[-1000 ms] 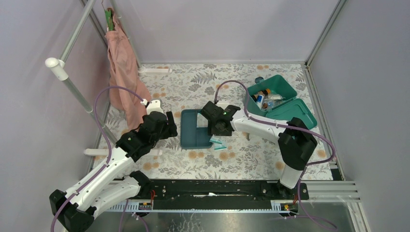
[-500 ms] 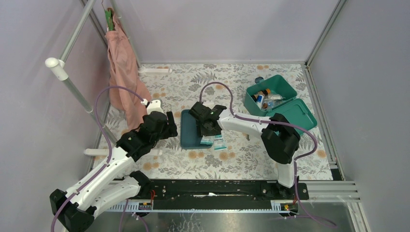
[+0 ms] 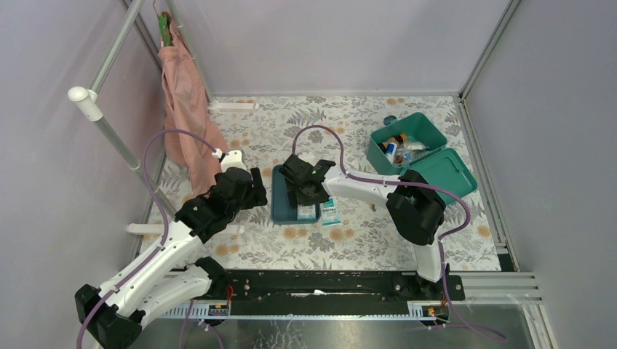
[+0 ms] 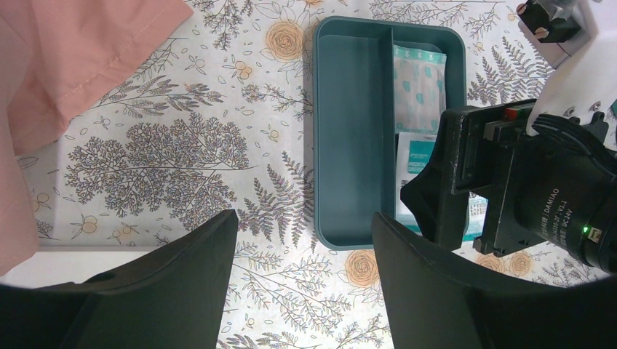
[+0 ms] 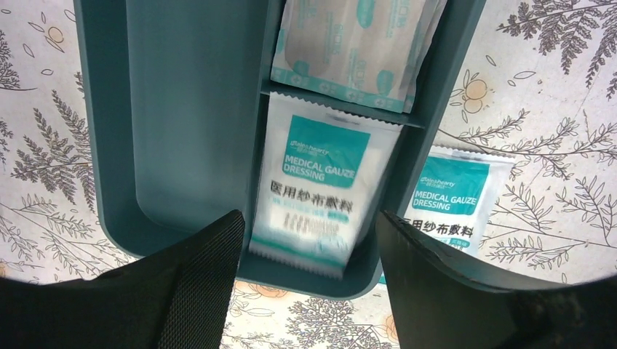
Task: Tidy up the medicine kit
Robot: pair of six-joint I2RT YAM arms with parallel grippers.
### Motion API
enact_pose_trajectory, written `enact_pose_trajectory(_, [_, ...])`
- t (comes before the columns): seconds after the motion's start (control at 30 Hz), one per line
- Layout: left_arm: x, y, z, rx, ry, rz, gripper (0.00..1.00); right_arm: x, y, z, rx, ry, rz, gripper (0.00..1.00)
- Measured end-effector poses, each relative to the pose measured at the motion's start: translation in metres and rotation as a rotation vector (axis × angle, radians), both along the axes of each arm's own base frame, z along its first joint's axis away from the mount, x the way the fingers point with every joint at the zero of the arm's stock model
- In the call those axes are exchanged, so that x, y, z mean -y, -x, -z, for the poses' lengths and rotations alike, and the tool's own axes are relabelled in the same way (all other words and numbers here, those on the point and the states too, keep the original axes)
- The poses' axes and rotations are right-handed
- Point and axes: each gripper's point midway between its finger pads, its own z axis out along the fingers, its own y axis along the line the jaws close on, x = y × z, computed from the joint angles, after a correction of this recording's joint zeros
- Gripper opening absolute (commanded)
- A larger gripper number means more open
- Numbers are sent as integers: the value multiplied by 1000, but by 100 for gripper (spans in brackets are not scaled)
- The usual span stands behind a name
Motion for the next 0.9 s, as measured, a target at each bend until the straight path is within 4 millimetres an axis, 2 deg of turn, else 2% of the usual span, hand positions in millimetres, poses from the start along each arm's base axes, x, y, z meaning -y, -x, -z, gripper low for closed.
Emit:
enact_pose_trajectory(0.23, [0, 0, 0, 0, 0, 0, 76, 2, -3, -1, 19, 7, 3, 77])
enact_pose_trajectory(0.37, [0, 0, 0, 0, 0, 0, 76, 12, -2, -10, 48, 16, 8, 80])
enact_pose_trajectory(0.57, [0, 0, 0, 0, 0, 0, 76, 41, 3, -23, 100, 49, 27, 82])
enact_pose_trajectory(0.77, [0, 0, 0, 0, 0, 0, 76, 79, 18, -21, 114, 95, 30, 84])
enact_pose_trajectory(0.9, [0, 0, 0, 0, 0, 0, 76, 100, 21, -17, 107, 93, 38, 86])
